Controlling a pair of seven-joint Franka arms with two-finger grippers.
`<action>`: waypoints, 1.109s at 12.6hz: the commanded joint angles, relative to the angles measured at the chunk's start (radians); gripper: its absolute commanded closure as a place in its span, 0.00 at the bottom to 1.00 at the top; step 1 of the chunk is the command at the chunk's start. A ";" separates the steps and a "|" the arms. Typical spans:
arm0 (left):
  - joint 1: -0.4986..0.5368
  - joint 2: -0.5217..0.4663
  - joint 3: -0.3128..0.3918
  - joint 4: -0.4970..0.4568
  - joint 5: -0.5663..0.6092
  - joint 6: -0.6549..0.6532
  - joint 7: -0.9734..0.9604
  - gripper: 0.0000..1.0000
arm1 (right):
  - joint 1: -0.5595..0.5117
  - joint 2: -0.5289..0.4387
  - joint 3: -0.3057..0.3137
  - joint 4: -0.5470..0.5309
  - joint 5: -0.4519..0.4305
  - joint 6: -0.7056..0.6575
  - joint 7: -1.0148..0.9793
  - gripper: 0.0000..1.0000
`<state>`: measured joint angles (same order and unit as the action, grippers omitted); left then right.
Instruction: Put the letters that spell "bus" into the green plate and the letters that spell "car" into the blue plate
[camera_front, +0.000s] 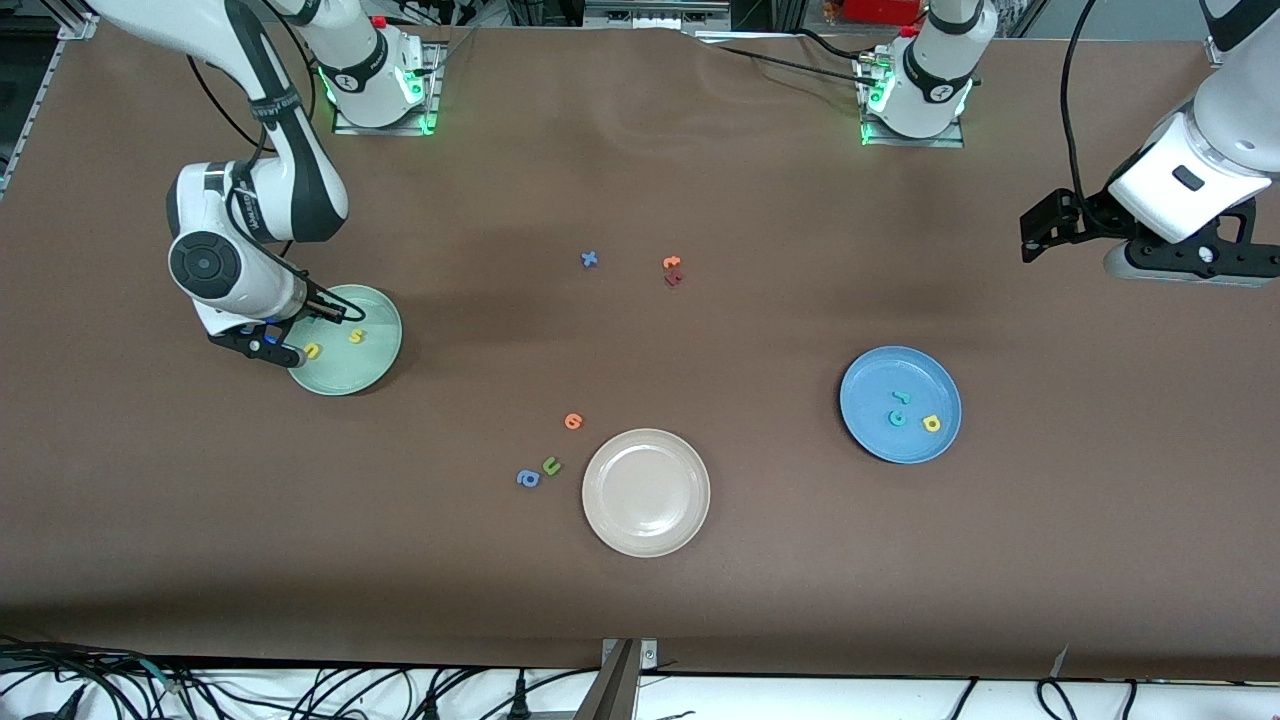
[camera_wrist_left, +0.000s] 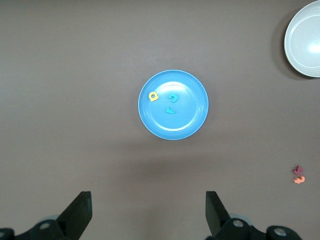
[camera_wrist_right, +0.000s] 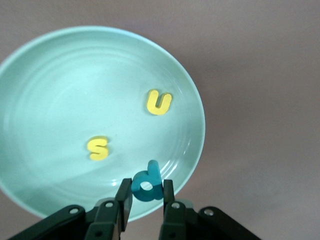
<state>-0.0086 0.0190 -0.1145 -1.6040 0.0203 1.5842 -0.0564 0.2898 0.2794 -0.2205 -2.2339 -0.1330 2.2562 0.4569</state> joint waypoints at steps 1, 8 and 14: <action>0.002 0.009 -0.002 0.029 -0.028 -0.024 -0.003 0.00 | 0.009 0.014 -0.005 -0.033 -0.002 0.052 -0.017 0.82; 0.002 0.009 -0.002 0.029 -0.028 -0.024 -0.003 0.00 | 0.009 -0.028 0.003 0.146 0.013 -0.192 -0.018 0.01; 0.002 0.009 -0.002 0.029 -0.028 -0.024 -0.003 0.00 | 0.019 -0.026 0.029 0.601 0.119 -0.695 -0.168 0.01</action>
<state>-0.0086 0.0190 -0.1147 -1.6040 0.0202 1.5842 -0.0565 0.3087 0.2386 -0.1925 -1.7675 -0.0356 1.6773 0.3617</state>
